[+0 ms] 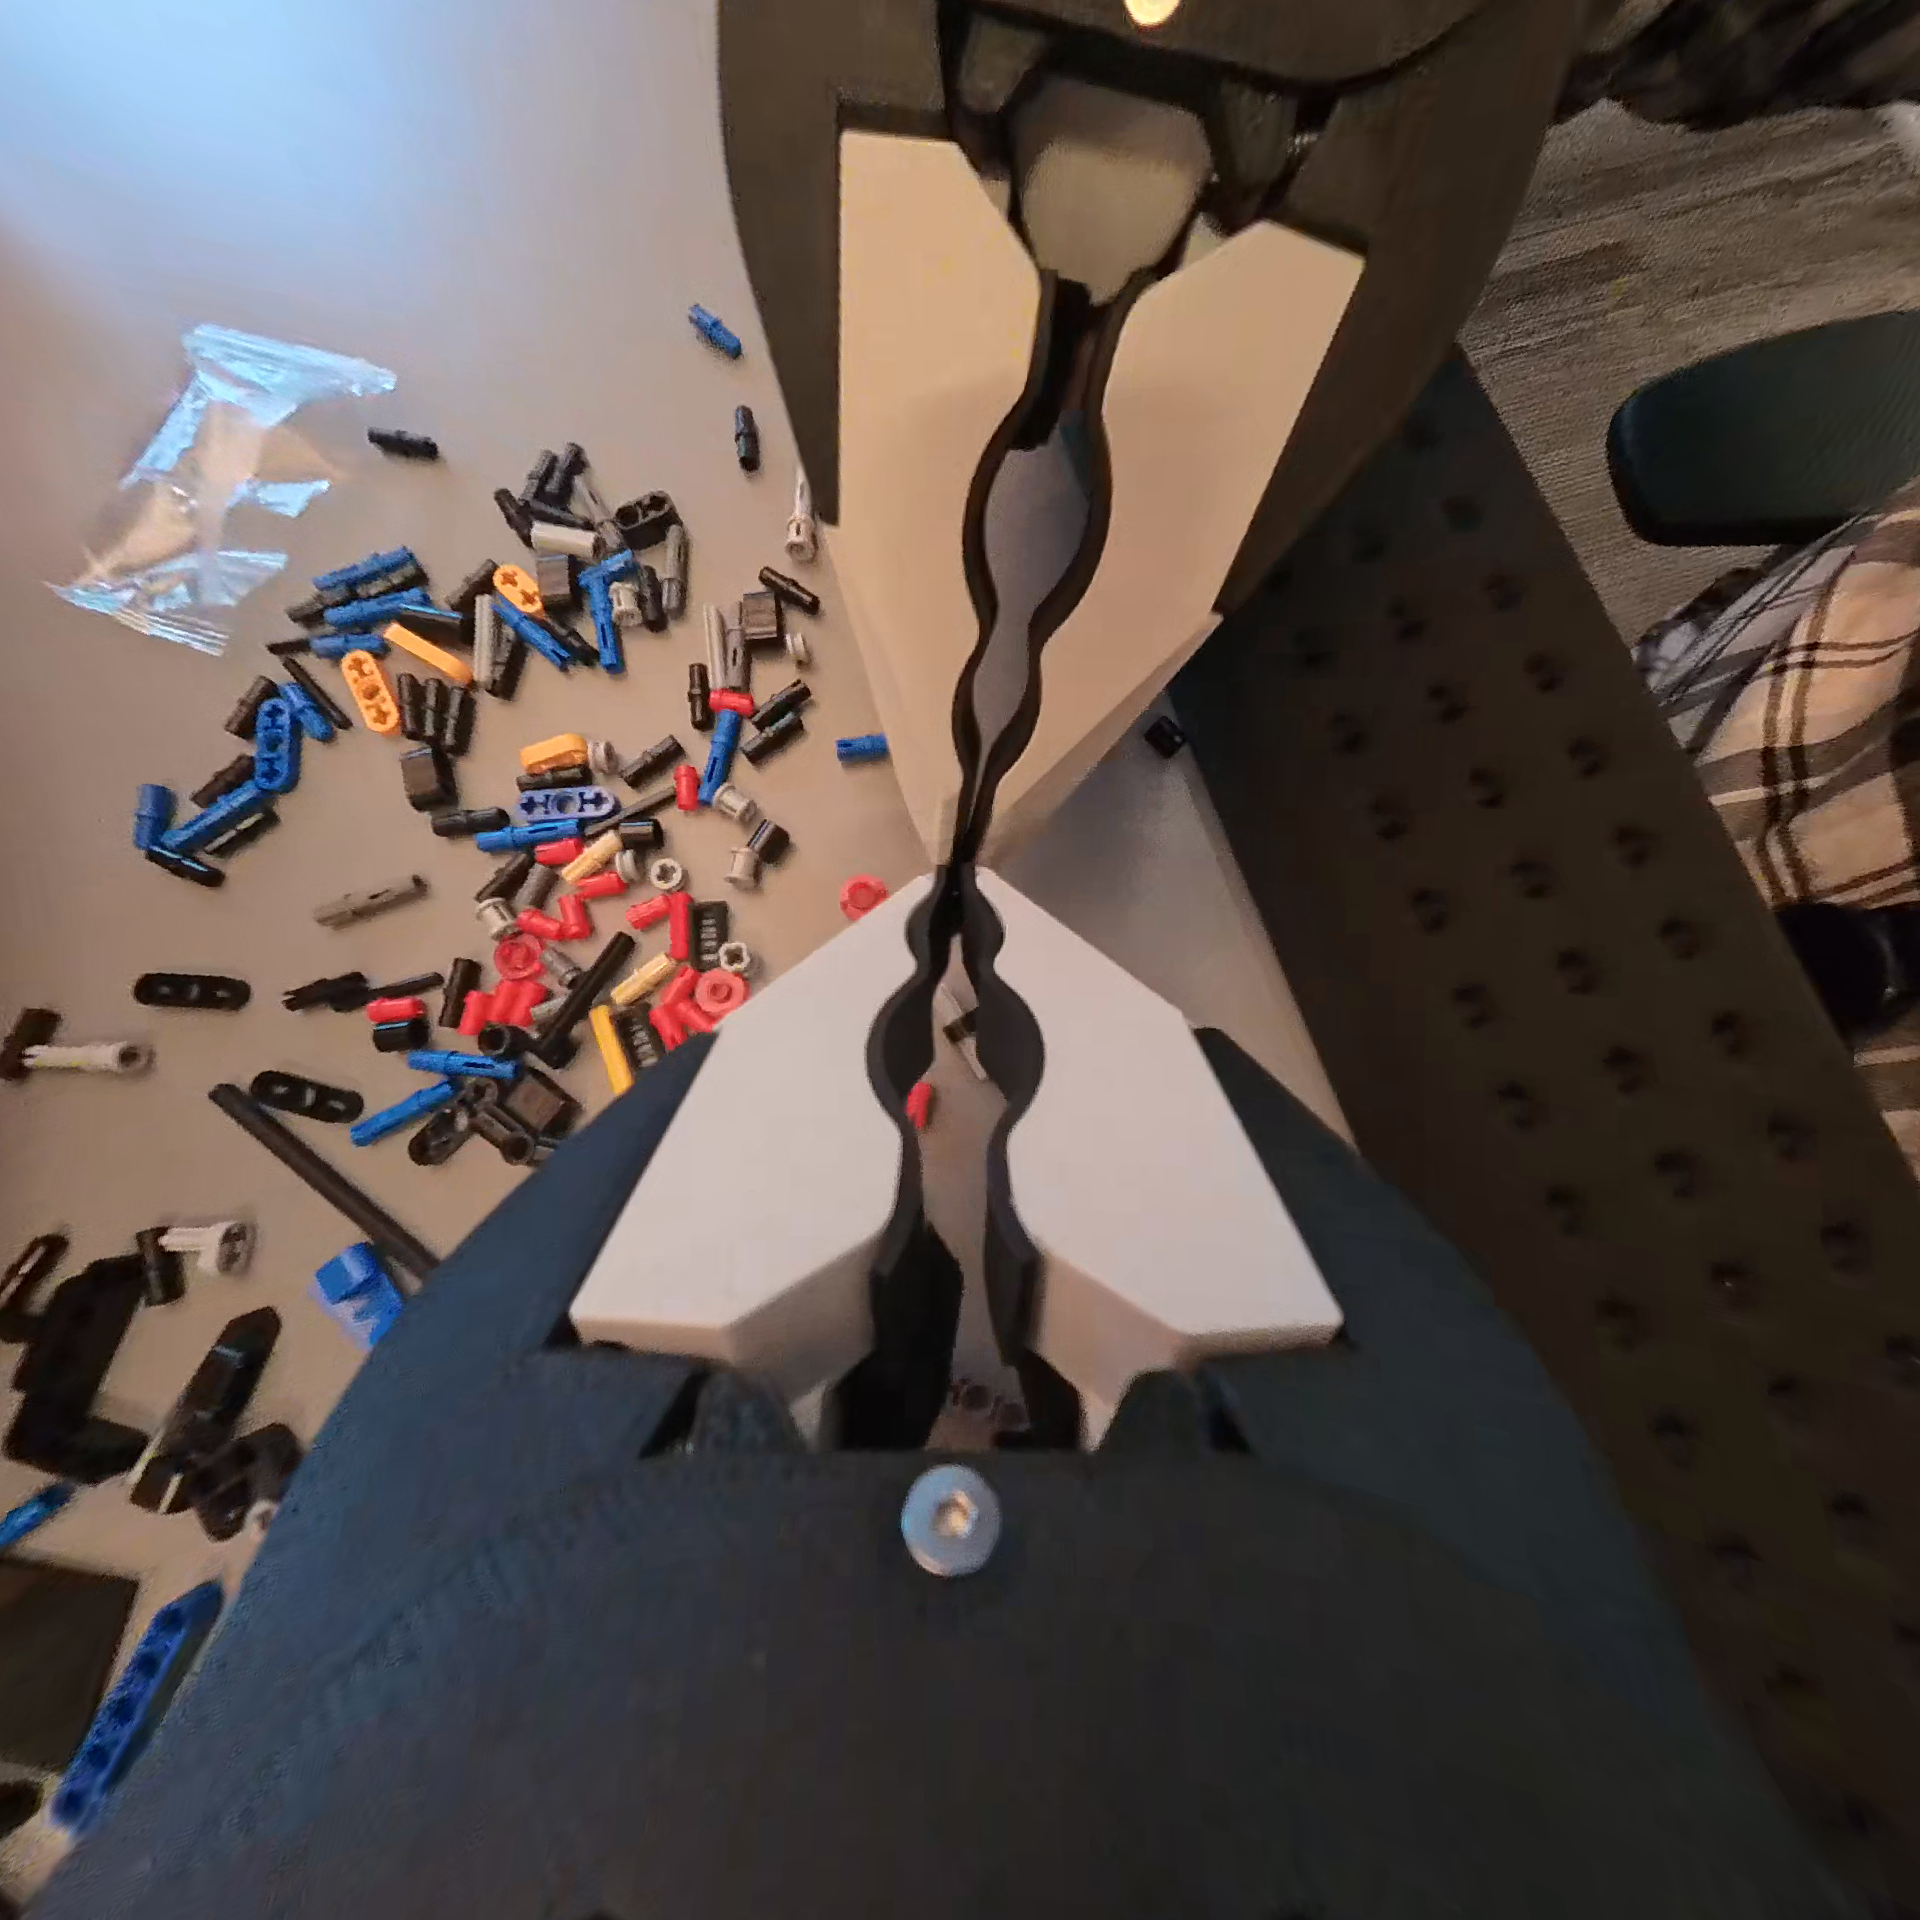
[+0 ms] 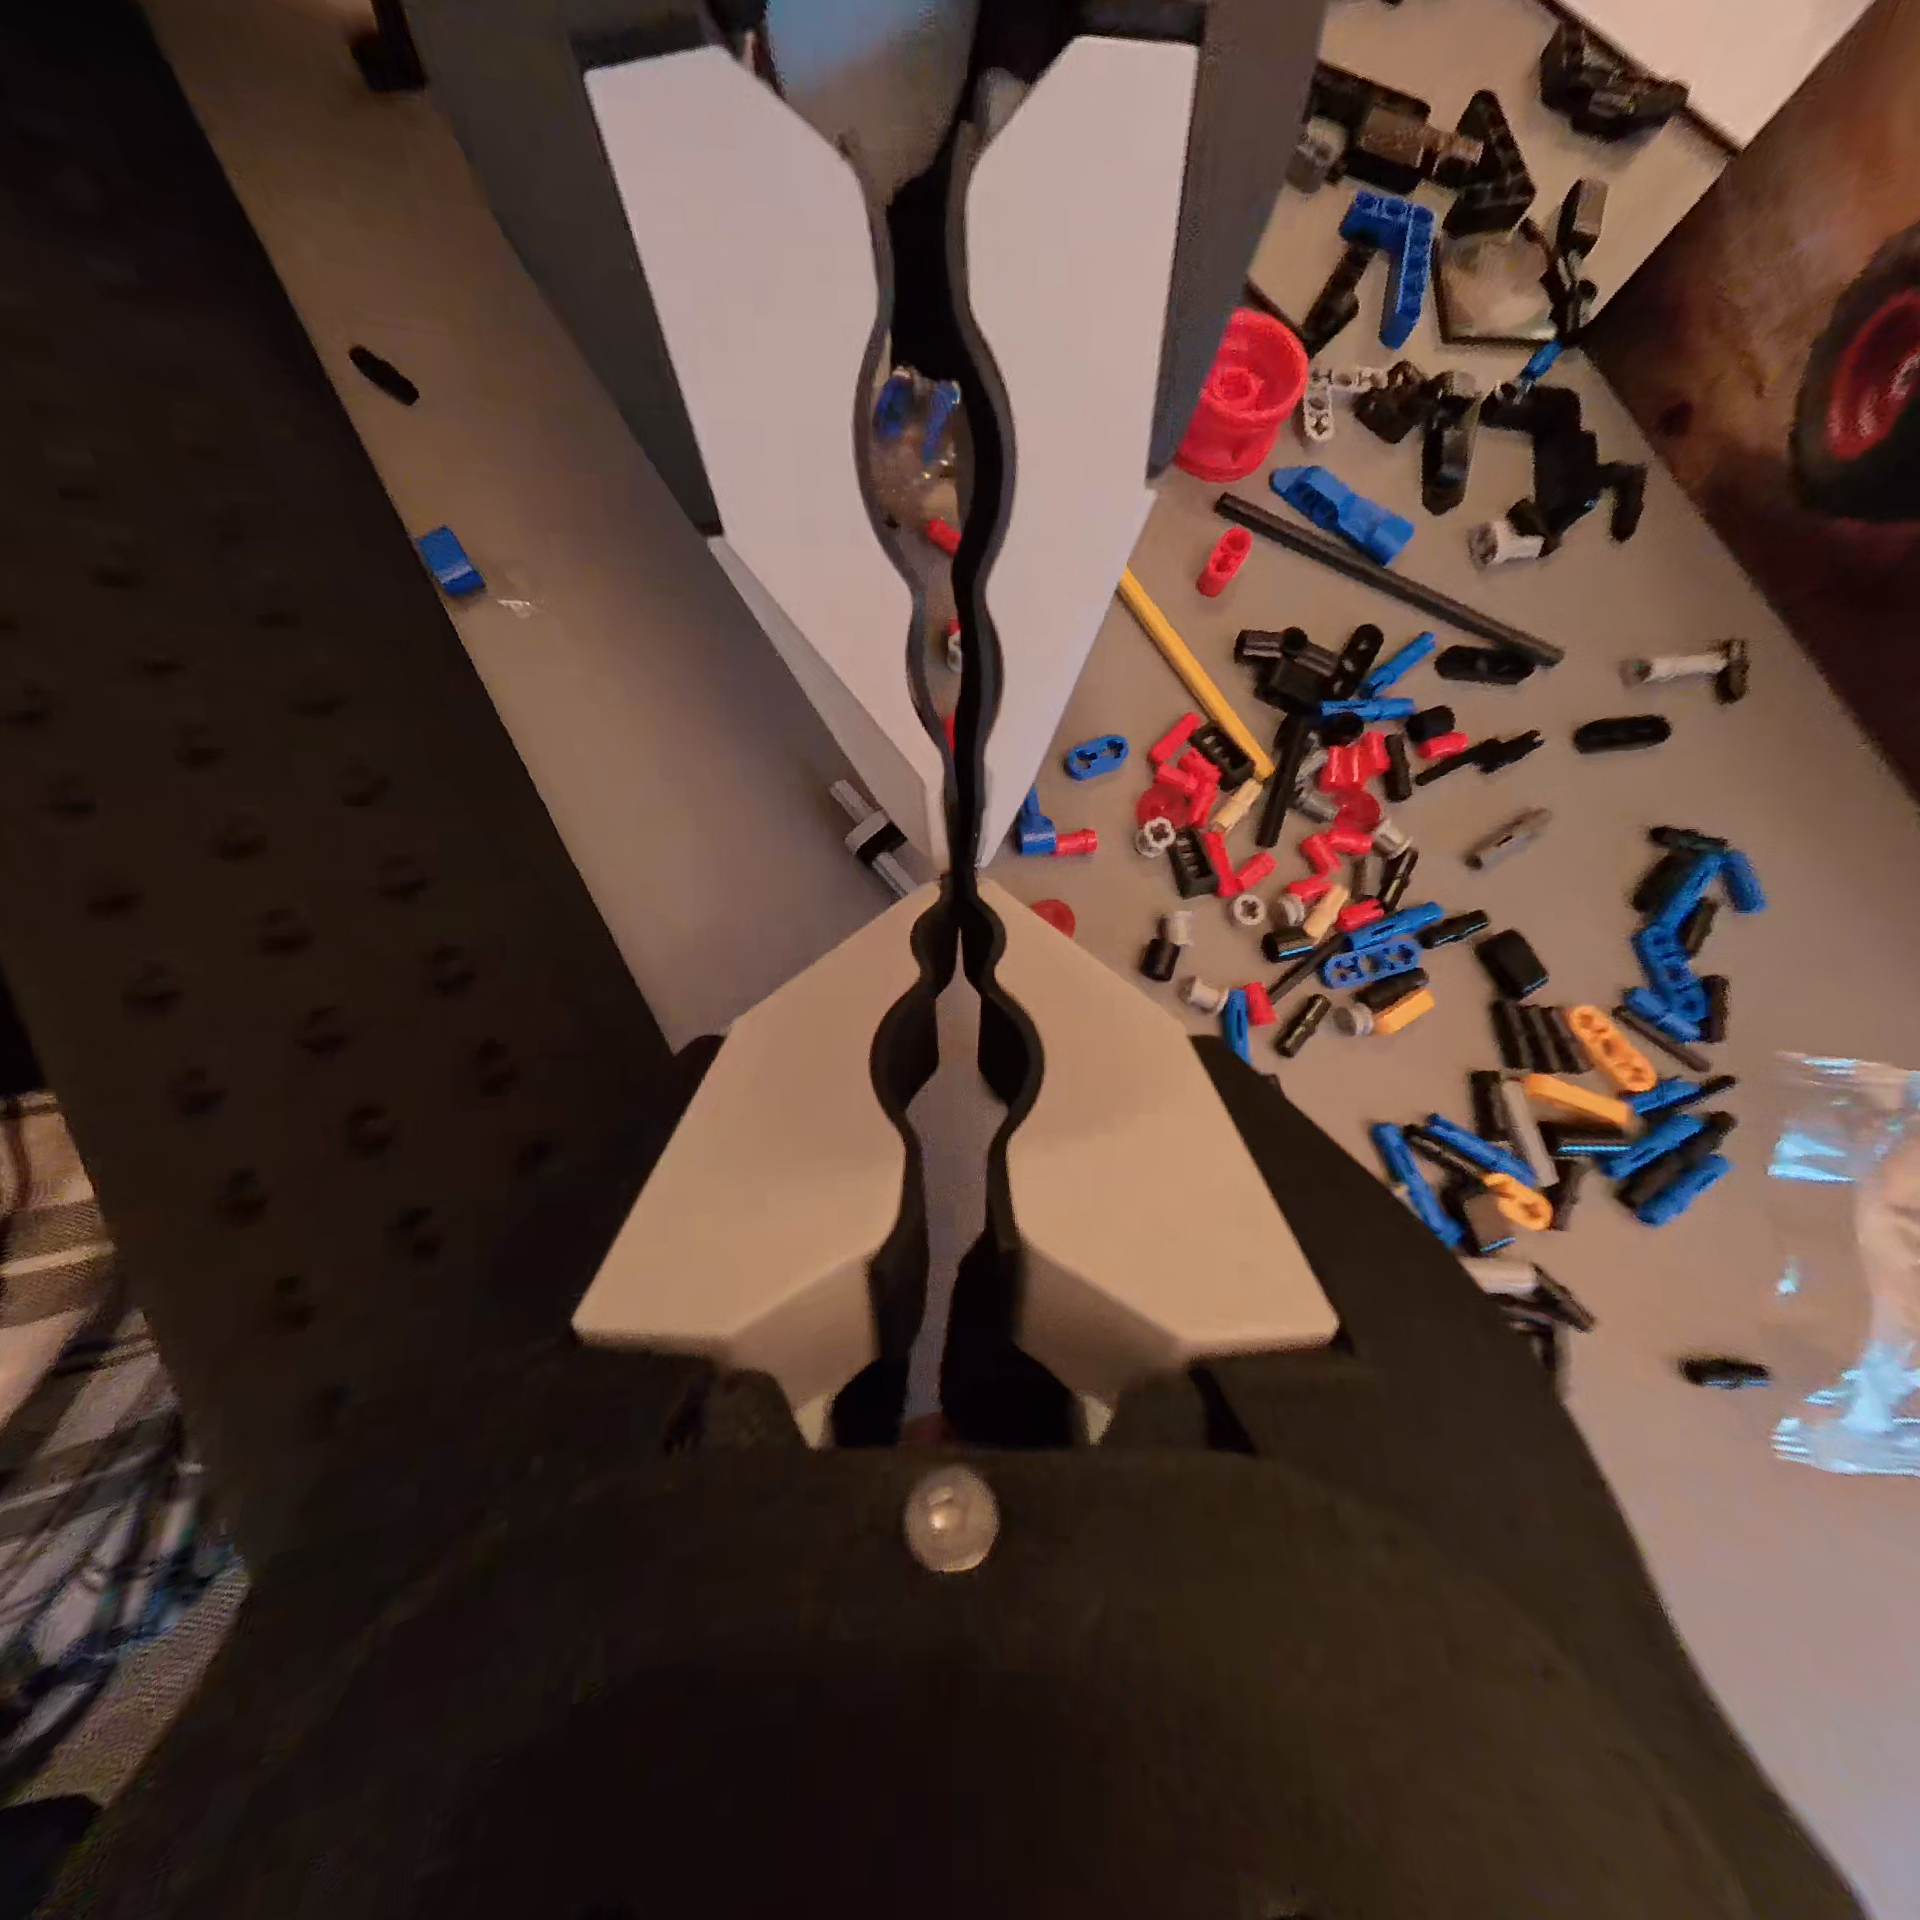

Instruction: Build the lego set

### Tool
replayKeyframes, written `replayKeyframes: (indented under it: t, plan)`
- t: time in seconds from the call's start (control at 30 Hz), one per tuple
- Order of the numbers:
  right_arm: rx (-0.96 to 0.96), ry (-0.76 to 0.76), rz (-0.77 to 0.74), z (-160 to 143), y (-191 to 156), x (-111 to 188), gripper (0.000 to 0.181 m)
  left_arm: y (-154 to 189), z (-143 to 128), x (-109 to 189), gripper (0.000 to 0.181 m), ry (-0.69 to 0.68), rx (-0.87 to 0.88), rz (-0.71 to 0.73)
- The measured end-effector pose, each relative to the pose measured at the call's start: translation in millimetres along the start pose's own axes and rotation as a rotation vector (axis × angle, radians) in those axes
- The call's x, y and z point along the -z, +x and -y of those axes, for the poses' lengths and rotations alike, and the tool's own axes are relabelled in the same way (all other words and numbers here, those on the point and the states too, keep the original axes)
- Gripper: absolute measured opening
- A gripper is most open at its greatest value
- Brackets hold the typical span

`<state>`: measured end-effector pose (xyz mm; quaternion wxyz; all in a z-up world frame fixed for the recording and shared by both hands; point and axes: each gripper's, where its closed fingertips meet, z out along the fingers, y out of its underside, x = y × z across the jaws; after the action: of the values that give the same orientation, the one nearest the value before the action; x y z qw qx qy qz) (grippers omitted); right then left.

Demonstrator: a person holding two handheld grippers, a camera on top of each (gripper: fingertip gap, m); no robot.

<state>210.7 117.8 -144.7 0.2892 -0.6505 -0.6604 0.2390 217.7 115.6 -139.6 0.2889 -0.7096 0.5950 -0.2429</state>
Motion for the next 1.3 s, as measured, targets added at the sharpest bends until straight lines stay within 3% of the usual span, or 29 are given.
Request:
replayKeyframes:
  t: [0.23,0.37,0.47,0.6,0.8,1.03,1.3]
  plan:
    - [-0.195,-0.023,0.107,-14.6,-0.3,-10.6,0.000,-2.6,-10.5,-7.5,0.000,-0.016,0.036,0.006]
    - [-0.080,-0.034,0.051,-11.4,-1.7,-9.4,0.001,-2.3,-14.0,-8.7,0.000,-0.020,0.043,0.013]
    - [-0.011,-0.054,-0.023,-9.5,3.1,-11.1,0.018,-2.0,-12.2,-8.1,0.000,0.003,0.064,-0.015]
    - [0.003,-0.086,-0.021,-14.1,5.0,-15.6,0.012,-6.3,-13.8,-4.5,0.000,-0.001,0.076,-0.005]
    - [-0.026,-0.128,0.019,-21.4,5.6,-20.6,0.010,-13.9,-25.5,-11.8,0.007,-0.113,-0.054,0.086]
    - [-0.067,-0.088,0.037,-20.4,4.1,-15.7,0.008,-9.6,-28.0,-23.2,0.003,-0.200,-0.130,0.046]
    - [-0.120,-0.032,0.047,-19.0,10.0,-7.6,0.008,-10.5,-27.5,-19.7,0.002,-0.173,-0.198,0.116]
